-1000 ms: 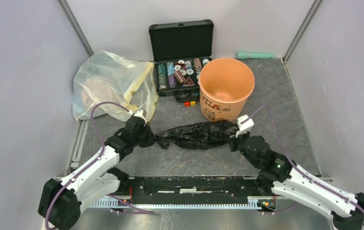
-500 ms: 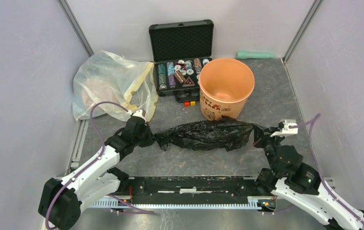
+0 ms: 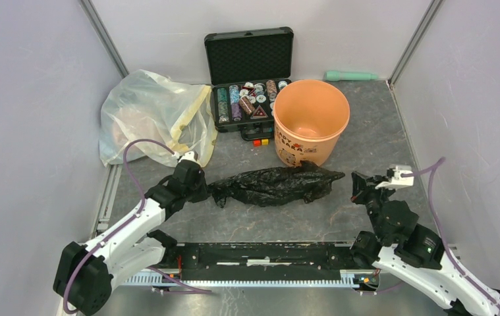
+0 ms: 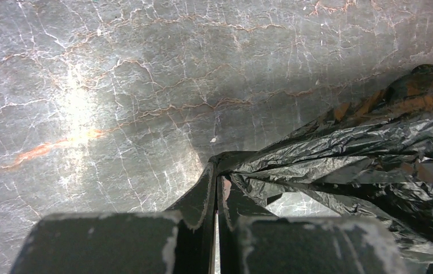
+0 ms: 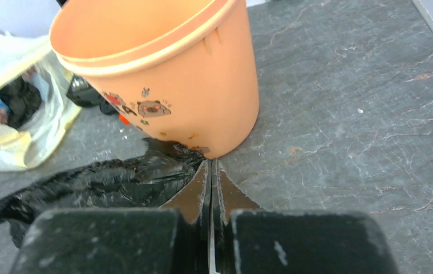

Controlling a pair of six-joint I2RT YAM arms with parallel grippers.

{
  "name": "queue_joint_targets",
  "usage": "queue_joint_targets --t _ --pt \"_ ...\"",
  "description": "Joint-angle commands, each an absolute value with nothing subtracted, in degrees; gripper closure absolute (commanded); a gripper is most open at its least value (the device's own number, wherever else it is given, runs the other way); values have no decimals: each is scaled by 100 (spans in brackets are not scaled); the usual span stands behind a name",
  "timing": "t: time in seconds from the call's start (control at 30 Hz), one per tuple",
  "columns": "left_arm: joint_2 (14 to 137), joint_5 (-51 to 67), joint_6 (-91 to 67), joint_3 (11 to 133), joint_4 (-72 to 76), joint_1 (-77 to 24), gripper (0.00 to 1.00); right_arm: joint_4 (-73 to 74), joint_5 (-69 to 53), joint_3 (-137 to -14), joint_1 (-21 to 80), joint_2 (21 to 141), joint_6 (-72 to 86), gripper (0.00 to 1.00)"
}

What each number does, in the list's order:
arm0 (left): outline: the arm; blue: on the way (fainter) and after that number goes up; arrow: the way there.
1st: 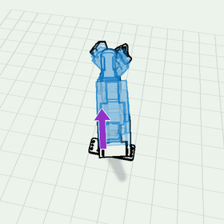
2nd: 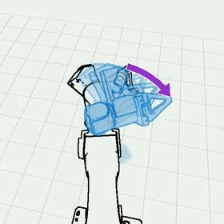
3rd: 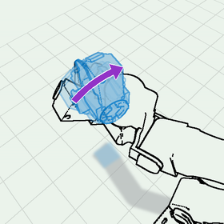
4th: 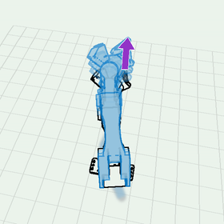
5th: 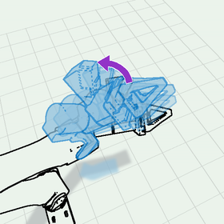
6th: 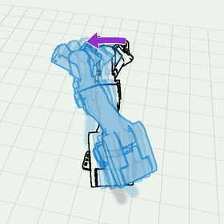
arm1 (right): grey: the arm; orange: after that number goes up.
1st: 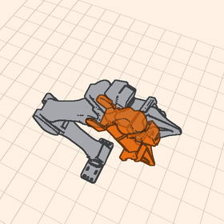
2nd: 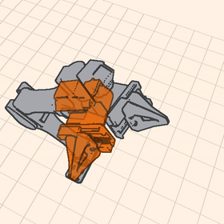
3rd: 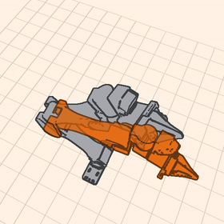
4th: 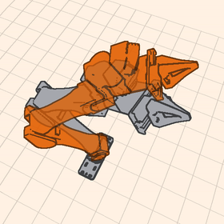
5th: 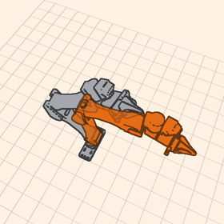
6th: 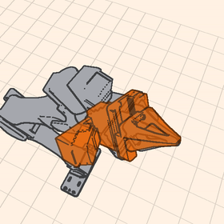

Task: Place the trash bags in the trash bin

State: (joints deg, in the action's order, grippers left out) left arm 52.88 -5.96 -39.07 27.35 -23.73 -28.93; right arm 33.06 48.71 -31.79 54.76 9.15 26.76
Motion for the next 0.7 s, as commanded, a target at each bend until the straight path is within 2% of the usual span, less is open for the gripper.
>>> queue_joint_targets --t 0.0,0.13,0.23,0.3,0.37,0.4,0.43,0.5,0.6,0.67 --pt "5237 -784 -3966 2944 -2360 -2849 97 3140 5280 -3493 5502 462 2609 100" --pt "5243 -563 -3857 3021 -2274 -2855 96 3032 5025 -3683 5501 660 2376 100" --pt "5290 -475 -3840 3163 -2289 -2848 95 2855 4335 -3779 5502 1081 2083 100" --pt "5323 -548 -3861 3258 -2314 -2849 90 2885 3842 -3855 5502 1521 1985 80" --pt "5375 -742 -3877 3369 -2354 -2851 87 2962 3443 -3863 5498 1959 2009 52" --pt "5424 -871 -3877 3443 -2374 -2850 86 2993 3279 -3797 5499 2137 2109 43" --pt "5473 -1014 -3876 3513 -2386 -2840 87 2950 3124 -3665 5501 2257 2206 38" --pt "5625 -1196 -3839 3676 -2367 -2778 97 2662 2747 -3214 5502 2298 2389 30" --pt "6032 -1194 -3713 3965 -2187 -2544 98 2213 2416 -2525 5502 2157 2677 11" --pt "6410 -1028 -3593 4175 -1981 -2307 98 1923 2152 -2183 5498 2111 2847 6"
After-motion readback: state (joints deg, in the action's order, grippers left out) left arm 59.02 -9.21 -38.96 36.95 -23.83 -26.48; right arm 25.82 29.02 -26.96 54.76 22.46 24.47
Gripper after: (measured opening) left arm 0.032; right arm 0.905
